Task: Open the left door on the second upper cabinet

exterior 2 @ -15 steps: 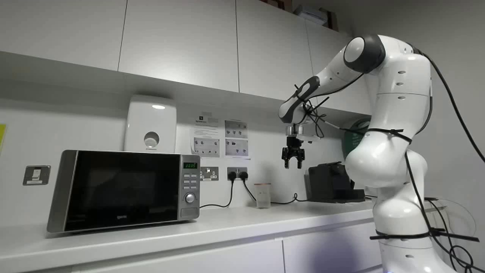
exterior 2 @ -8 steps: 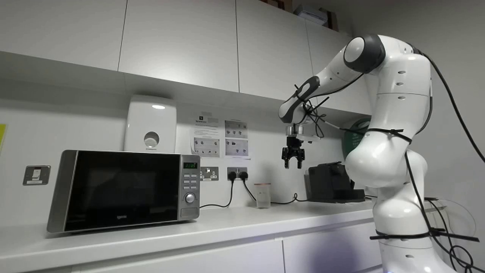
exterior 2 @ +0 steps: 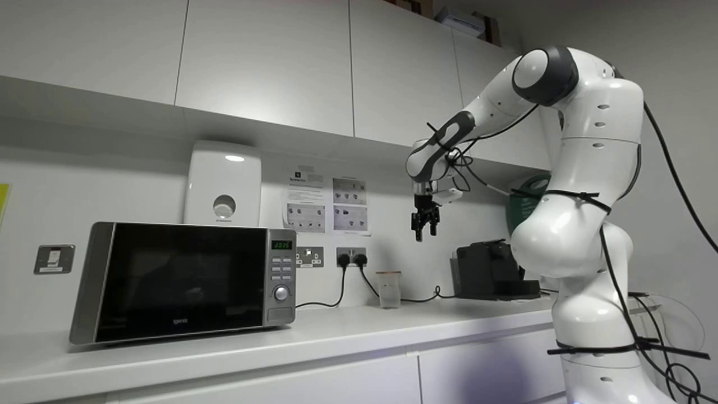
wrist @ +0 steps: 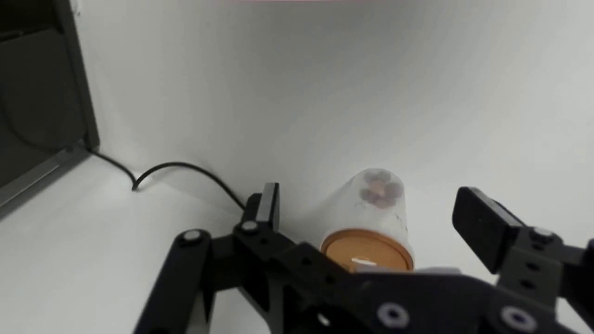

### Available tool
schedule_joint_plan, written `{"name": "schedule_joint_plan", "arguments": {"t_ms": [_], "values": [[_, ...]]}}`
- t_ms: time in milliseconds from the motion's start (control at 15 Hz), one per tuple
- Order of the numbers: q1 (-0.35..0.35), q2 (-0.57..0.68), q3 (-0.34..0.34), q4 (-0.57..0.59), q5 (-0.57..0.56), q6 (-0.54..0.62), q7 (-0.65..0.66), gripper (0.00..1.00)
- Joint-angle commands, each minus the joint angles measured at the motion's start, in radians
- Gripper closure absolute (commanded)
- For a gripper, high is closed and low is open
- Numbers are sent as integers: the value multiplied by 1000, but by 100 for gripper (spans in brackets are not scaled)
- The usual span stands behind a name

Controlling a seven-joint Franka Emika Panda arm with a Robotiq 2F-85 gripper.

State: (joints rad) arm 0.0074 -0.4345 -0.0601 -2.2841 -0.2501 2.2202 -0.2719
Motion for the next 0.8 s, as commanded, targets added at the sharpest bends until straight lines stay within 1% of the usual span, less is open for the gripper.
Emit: {"name": "schedule_joint_plan", "arguments": {"t_ms": [0, 267, 467, 600, 667, 733], "values": [[-27, -64, 60, -24, -142, 86, 26, 0], [-43, -121, 112, -43, -312, 171, 46, 0], [-67, -150, 151, -73, -473, 225, 80, 0], [-95, -159, 179, -96, -615, 269, 154, 0], [-112, -162, 197, -103, -696, 277, 211, 0], [-136, -158, 224, -106, -782, 256, 294, 0]]}}
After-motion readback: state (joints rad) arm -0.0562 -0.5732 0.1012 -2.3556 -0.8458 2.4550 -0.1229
